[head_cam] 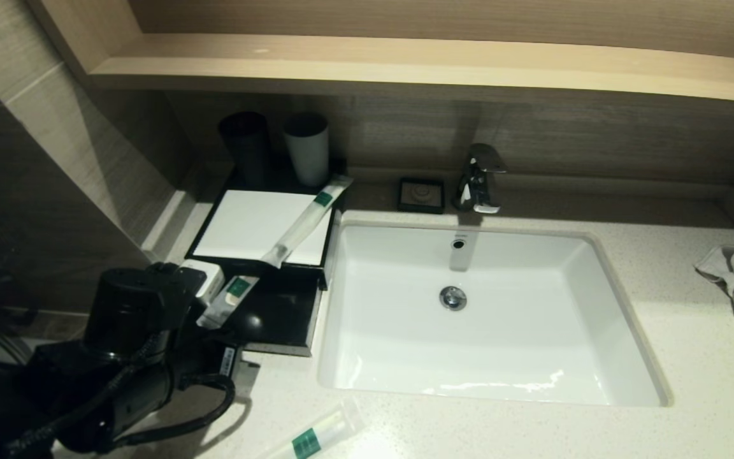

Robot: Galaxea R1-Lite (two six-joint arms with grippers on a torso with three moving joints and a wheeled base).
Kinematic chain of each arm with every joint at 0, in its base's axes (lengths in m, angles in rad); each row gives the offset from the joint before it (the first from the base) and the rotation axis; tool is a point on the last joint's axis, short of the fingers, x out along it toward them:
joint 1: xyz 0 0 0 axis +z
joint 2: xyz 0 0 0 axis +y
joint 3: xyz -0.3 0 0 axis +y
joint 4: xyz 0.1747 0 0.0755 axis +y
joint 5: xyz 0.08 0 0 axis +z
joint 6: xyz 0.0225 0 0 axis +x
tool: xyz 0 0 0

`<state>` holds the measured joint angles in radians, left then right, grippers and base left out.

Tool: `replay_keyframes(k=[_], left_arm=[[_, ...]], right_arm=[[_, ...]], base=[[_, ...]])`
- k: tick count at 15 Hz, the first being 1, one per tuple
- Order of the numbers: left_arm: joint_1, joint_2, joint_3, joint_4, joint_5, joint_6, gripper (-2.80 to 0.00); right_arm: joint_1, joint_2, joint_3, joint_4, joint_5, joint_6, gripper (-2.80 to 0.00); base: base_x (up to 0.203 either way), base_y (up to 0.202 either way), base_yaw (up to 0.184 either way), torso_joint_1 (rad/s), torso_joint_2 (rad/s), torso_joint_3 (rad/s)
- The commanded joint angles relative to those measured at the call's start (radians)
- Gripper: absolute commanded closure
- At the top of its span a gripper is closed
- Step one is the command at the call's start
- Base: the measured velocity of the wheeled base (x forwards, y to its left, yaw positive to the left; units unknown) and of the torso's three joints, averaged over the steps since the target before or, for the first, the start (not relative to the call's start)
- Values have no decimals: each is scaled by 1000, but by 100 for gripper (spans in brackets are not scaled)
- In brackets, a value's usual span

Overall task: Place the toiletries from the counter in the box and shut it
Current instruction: Open the drawer

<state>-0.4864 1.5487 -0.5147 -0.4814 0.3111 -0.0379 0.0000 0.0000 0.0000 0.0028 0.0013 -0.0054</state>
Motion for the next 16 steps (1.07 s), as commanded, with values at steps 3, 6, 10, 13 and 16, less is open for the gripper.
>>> replay_keyframes(k=[3,6,10,13,16], left_arm=[[0,-20,1,35,-10,0,0],[0,-38,1,58,-22,0,0],[0,-52,1,81,-23,1,0],[0,-58,-1,96,-23,1,0],[0,-74,-2,115,-29,1,0]], right_arm=[[0,0,0,0,0,-1,0],[0,0,0,0,0,-1,0],[0,0,0,0,0,-1,0],[0,0,0,0,0,-1,0],[0,0,0,0,0,-1,0]], base=[[0,0,0,0,0,0],[0,0,0,0,0,0],[0,0,0,0,0,0],[0,0,0,0,0,0],[0,0,0,0,0,0]])
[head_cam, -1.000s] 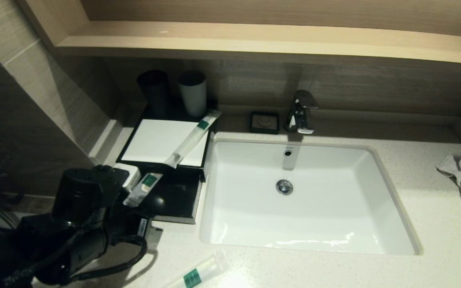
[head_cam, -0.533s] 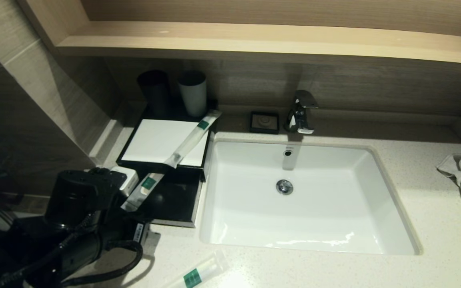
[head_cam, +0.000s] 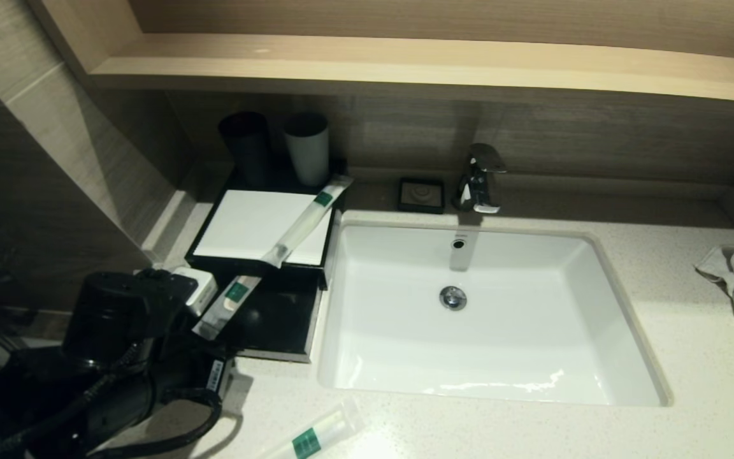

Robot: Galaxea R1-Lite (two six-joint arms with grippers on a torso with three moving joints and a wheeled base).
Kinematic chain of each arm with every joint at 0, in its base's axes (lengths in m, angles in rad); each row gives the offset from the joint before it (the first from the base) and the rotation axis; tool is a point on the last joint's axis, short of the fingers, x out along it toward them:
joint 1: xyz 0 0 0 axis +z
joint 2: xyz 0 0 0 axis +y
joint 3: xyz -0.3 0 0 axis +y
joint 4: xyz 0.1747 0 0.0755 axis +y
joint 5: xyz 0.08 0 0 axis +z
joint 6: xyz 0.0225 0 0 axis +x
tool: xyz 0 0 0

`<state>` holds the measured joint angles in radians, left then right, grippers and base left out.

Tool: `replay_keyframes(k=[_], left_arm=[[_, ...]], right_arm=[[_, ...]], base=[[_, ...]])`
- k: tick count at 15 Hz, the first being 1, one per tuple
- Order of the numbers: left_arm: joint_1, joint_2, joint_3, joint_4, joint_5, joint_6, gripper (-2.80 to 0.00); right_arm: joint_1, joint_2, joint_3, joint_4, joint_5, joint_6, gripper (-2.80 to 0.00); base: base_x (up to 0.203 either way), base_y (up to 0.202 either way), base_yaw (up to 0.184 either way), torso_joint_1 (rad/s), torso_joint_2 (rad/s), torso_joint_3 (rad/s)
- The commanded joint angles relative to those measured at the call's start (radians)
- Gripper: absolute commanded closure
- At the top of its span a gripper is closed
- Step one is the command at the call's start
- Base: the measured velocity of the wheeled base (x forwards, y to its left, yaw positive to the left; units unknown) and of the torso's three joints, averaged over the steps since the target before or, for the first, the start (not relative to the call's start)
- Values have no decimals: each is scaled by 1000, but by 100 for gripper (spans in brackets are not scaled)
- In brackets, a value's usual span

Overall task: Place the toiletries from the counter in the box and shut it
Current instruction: Open the drawer, then pick up the bathroom toiletry

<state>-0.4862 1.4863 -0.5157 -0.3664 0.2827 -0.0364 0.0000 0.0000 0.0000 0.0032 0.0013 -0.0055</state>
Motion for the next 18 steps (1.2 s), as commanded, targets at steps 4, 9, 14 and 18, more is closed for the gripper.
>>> replay_keyframes(k=[4,9,14,18], left_arm=[[0,-37,-16,17,-16,-2,0],[1,-67,-53,18,-16,-4,0],[1,-56,-150,18,-51,-4,0],[1,-5,-250,21,-99,0,0]], right_arm=[[0,0,0,0,0,-1,0],[0,0,0,0,0,-1,0],[0,0,0,0,0,-1,0],[0,0,0,0,0,-1,0]], base=[[0,0,0,0,0,0],[0,0,0,0,0,0],[0,0,0,0,0,0],[0,0,0,0,0,0]])
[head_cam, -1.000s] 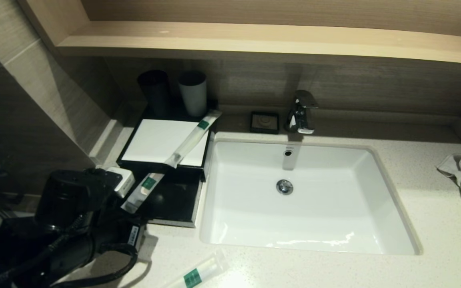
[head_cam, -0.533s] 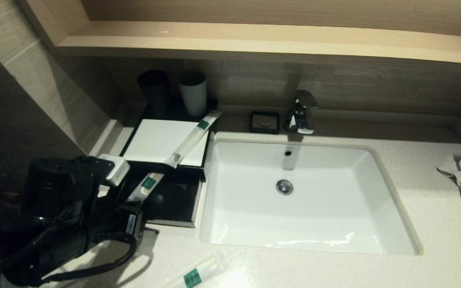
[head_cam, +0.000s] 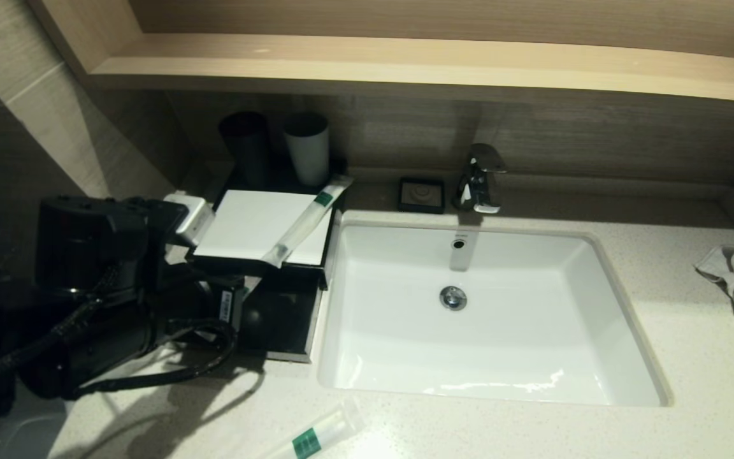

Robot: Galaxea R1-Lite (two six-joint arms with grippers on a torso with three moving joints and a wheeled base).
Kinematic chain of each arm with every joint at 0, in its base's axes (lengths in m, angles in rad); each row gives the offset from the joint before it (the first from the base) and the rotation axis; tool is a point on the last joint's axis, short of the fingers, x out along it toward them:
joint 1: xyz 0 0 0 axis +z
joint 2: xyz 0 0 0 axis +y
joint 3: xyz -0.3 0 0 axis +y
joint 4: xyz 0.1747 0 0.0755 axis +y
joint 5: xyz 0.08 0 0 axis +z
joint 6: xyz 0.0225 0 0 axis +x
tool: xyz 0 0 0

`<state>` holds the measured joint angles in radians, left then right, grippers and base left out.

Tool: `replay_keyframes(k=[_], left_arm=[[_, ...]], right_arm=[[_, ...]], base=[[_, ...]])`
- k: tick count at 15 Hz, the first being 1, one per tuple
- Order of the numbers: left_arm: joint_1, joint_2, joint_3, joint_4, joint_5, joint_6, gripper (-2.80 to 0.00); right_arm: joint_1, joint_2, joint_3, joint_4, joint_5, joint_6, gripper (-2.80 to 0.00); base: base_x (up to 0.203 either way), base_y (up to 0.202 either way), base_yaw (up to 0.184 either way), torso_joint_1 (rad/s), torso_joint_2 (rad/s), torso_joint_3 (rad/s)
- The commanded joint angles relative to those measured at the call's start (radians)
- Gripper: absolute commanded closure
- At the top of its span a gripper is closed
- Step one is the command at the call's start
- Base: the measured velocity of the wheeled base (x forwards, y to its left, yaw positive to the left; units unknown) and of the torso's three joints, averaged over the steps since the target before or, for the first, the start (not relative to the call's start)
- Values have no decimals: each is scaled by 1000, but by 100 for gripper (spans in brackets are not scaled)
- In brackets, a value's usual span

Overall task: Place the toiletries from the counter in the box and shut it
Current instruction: Pick up the bathroom toiletry

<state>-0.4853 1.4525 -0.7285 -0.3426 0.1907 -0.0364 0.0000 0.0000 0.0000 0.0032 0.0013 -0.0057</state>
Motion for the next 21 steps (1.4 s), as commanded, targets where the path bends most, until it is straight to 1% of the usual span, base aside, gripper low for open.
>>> replay_keyframes(k=[1,3,5,7,10,12,15,21], left_arm=[[0,43,-61,-3,-21,2,0],[1,80,-98,-3,-60,7,0],[2,100,-116,-12,-83,33,0],[7,102,-137,-12,-128,37,0],[38,105,-152,-13,-162,75,0],[63,104,-154,-15,-184,82,0],[87,115,-168,-23,-186,85,0],[91,154,-183,-24,-184,82,0]], right_arm=[[0,0,0,0,0,0,0],[0,0,0,0,0,0,0],[0,0,0,0,0,0,0],[0,0,0,0,0,0,0],[0,0,0,0,0,0,0],[0,0,0,0,0,0,0],[0,0,0,0,0,0,0],[0,0,0,0,0,0,0]], base=[[0,0,0,0,0,0],[0,0,0,0,0,0],[0,0,0,0,0,0],[0,0,0,0,0,0],[0,0,0,0,0,0],[0,0,0,0,0,0],[0,0,0,0,0,0],[0,0,0,0,0,0]])
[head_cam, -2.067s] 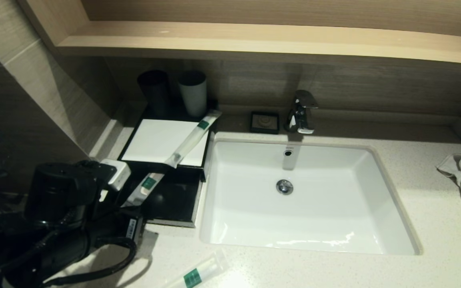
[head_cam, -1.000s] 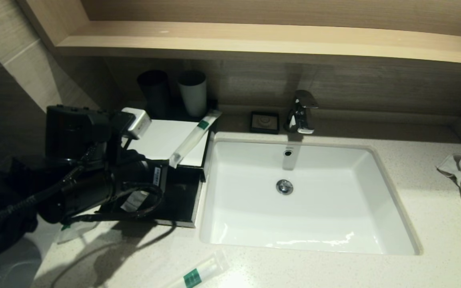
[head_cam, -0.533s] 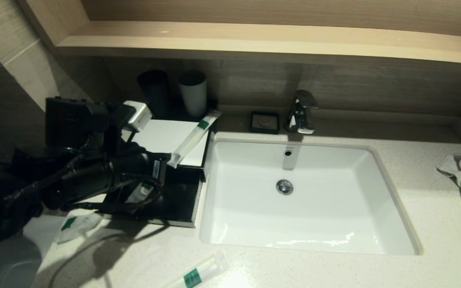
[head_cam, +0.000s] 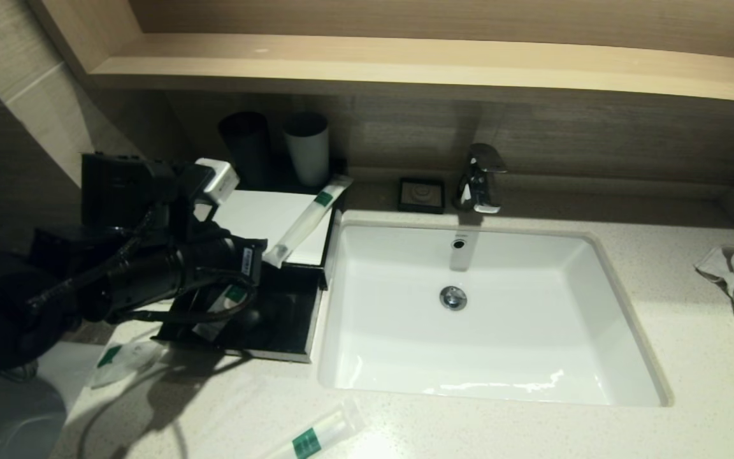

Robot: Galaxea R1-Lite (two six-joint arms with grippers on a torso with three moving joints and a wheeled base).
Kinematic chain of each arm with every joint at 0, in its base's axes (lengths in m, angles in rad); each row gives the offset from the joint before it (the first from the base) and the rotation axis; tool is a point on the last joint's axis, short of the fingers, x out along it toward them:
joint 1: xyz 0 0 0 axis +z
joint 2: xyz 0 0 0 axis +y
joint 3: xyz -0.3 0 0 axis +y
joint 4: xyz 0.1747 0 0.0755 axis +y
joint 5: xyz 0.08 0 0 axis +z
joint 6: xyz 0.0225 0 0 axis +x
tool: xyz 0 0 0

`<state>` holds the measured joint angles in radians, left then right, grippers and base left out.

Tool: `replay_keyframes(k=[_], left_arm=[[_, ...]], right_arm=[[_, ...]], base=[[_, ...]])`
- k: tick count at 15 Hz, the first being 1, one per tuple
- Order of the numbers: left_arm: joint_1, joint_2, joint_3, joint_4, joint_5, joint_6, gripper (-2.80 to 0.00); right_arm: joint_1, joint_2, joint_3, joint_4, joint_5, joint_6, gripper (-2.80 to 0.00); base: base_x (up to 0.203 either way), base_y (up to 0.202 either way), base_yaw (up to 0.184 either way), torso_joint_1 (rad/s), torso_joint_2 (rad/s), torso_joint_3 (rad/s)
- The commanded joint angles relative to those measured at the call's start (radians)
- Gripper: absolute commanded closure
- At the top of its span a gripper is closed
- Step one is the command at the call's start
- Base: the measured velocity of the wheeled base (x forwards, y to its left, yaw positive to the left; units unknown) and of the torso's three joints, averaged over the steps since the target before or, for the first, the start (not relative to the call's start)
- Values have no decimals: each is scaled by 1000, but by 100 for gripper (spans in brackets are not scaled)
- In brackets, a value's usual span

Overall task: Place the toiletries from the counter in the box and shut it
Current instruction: Pick up the bathroom toiletry

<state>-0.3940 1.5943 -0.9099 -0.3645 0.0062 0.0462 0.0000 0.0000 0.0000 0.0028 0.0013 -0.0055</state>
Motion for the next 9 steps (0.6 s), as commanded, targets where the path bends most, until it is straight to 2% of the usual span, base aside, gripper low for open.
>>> replay_keyframes(k=[1,5,9], left_arm=[[-1,17,-1,-3,1,-1,0],[-1,42,0,-58,1,0,0],[-2,52,2,-62,1,1,0]], right_arm=[[0,0,0,0,0,-1,0],[0,0,0,0,0,-1,0],[0,0,0,0,0,-1,0]], base=[[0,0,0,0,0,0],[0,0,0,0,0,0],[0,0,0,0,0,0]])
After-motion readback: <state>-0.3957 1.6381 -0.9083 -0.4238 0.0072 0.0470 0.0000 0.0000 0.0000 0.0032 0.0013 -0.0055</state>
